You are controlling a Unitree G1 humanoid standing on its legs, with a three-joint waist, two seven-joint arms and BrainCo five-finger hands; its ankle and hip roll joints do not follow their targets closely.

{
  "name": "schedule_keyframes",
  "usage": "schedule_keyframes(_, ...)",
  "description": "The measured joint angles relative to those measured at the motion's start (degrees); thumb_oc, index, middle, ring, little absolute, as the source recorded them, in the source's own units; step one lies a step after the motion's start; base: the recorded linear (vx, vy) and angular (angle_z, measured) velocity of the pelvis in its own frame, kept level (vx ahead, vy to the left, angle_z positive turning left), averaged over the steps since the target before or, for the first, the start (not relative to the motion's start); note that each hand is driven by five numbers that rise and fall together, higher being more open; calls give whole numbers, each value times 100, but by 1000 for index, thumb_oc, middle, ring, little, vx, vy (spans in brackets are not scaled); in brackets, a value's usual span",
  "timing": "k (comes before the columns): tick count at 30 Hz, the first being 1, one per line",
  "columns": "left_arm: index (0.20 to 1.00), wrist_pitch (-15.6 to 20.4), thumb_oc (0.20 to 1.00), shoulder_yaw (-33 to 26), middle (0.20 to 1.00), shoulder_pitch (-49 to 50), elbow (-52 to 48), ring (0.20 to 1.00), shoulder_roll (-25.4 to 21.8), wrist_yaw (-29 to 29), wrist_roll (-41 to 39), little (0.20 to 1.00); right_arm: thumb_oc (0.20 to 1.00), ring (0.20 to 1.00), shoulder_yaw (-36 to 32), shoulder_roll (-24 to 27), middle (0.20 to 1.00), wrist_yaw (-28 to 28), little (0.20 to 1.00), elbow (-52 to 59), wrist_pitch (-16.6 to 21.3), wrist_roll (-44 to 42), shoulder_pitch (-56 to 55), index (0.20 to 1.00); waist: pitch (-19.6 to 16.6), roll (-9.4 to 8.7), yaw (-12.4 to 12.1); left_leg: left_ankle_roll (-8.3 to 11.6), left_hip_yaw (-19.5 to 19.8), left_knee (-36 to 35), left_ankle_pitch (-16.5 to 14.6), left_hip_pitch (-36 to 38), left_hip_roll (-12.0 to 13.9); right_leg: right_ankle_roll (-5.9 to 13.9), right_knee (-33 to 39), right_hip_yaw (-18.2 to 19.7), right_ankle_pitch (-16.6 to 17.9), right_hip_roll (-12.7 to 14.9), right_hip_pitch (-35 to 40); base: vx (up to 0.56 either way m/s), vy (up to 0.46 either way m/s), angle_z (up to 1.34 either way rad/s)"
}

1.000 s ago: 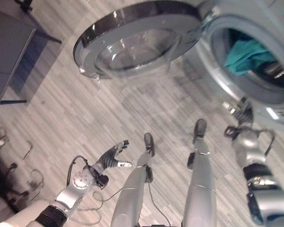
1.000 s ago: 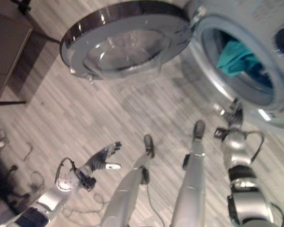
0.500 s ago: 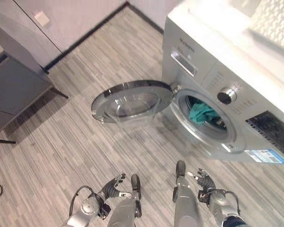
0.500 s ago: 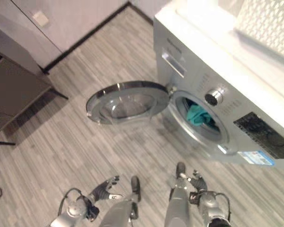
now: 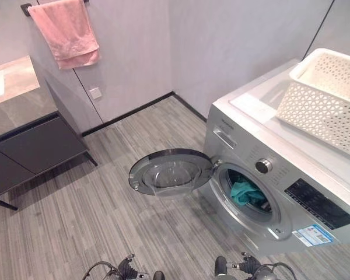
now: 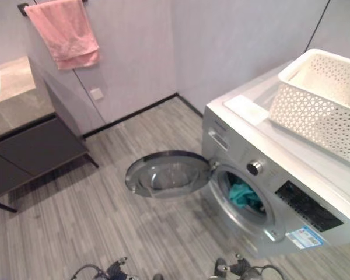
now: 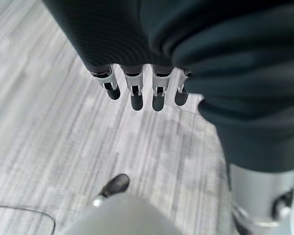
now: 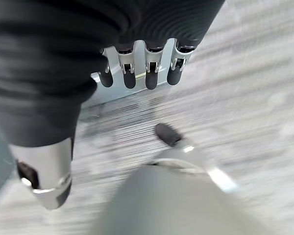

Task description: Grab the laundry basket,head to the washer,open it,put in the laundry and shut it.

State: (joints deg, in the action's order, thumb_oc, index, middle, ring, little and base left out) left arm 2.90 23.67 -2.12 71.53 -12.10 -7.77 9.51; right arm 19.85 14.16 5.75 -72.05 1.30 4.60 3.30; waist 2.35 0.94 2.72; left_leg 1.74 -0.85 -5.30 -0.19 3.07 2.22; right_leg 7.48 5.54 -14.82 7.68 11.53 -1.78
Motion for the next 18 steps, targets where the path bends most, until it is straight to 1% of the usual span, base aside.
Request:
schedule_keyframes(1, 1000, 3, 1000, -275, 1000, 46, 208, 1000, 50, -7, 46, 1000, 1000, 1000, -77, -9, 1000, 19, 1000, -13, -2, 78, -101, 1000, -95, -15, -28, 12, -1, -20, -3, 37, 33, -12, 0, 0, -11, -34, 15, 30, -18, -3)
schedule_keyframes(2, 1000, -1, 1000, -480, 1000, 52, 309, 1000, 73, -10, 49, 1000, 1000, 1000, -132, -15, 1000, 20, 1000, -13, -4, 74, -160, 1000, -99, -23, -27, 14, -3, -3, -2, 103, 50, -12, 0, 0, -13, -53, 78, 67, -45, -4)
schedule_keyframes(3, 1000, -39, 1000, -709, 1000, 144, 462, 1000, 75, -6, 56, 1000, 1000, 1000, -255, -35, 1000, 10, 1000, 10, -3, 62, -253, 1000, -164, -26, -36, 27, -12, -11, -45, 195, 96, -22, 0, -4, -38, -98, 170, 66, -45, -5)
schedule_keyframes(5, 1000, -74, 1000, -1056, 1000, 251, 630, 1000, 64, 5, 48, 1000, 1000, 1000, -290, -90, 1000, 3, 1000, 42, -3, 60, -366, 1000, -224, -37, -44, 40, -58, -28, -146, 330, 164, -52, 1, 14, -126, -161, 304, 24, -29, -11)
schedule_keyframes(6, 1000, -90, 1000, -1111, 1000, 379, 605, 1000, 50, -2, 33, 1000, 1000, 1000, -285, -86, 1000, -3, 1000, 82, 0, 62, -427, 1000, -282, -5, -63, 41, -106, -29, -168, 382, 188, -72, 1, 38, -154, -165, 334, 6, -20, -14)
schedule_keyframes(7, 1000, -90, 1000, -1108, 1000, 446, 608, 1000, 43, 7, 36, 1000, 1000, 1000, -284, -80, 1000, -31, 1000, 86, -1, 61, -451, 1000, -342, -92, -92, 43, -108, -28, -185, 391, 201, -73, 1, 39, -163, -174, 343, -5, -23, -9)
schedule_keyframes(8, 1000, -97, 1000, -1104, 1000, 456, 610, 1000, 41, 15, 39, 1000, 1000, 1000, -286, -80, 1000, -98, 1000, 117, -1, 56, -517, 1000, -417, -40, -143, 43, -106, -27, -187, 394, 208, -77, 0, 41, -172, -185, 346, -7, -32, -2)
schedule_keyframes(11, 1000, -97, 1000, -1115, 1000, 460, 608, 1000, 37, 35, 40, 1000, 1000, 1000, -242, -94, 1000, -124, 1000, 262, 0, 10, -590, 1000, -422, -49, -178, 48, -128, -3, -182, 413, 203, -86, 0, 70, -164, -217, 343, -6, -32, -6)
schedule_keyframes(15, 1000, -96, 1000, -1107, 1000, 472, 605, 1000, 1, 75, 59, 1000, 1000, 1000, -187, -120, 1000, -227, 1000, 344, 3, -182, -587, 1000, -412, -51, -203, 60, -312, -4, -210, 501, 216, -71, 0, 275, -142, -253, 315, 7, -23, -22)
schedule_keyframes(18, 1000, -97, 1000, -1100, 1000, 425, 601, 1000, -7, 85, 58, 1000, 1000, 1000, -182, -127, 1000, -235, 1000, 357, 3, -207, -601, 1000, -398, -71, -189, 60, -376, -4, -217, 494, 219, -67, 0, 334, -137, -261, 266, 12, -30, -13)
